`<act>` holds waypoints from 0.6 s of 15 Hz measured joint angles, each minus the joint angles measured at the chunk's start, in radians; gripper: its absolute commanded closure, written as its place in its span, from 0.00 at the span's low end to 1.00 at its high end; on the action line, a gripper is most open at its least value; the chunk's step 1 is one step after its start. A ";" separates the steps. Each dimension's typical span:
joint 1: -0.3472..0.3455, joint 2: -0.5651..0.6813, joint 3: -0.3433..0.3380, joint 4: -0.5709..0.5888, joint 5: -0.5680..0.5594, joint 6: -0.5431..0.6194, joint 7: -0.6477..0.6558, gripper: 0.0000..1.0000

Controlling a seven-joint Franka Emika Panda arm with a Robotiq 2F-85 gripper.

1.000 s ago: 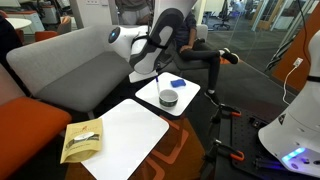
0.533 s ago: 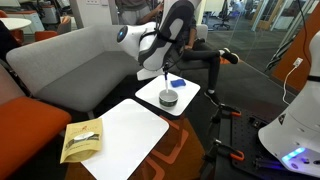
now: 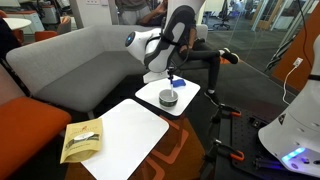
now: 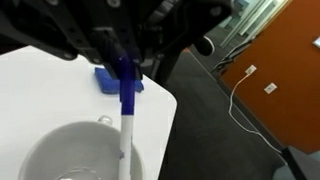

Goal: Put the pen in the mug

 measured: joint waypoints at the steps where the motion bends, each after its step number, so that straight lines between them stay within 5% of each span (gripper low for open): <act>1: -0.012 0.012 0.007 0.012 0.000 0.000 0.000 0.95; 4: -0.033 0.051 0.034 0.050 0.002 0.000 0.000 0.95; 7: -0.035 0.092 0.065 0.090 0.005 0.000 0.000 0.84; 9: -0.034 0.117 0.078 0.112 0.006 -0.003 -0.001 0.66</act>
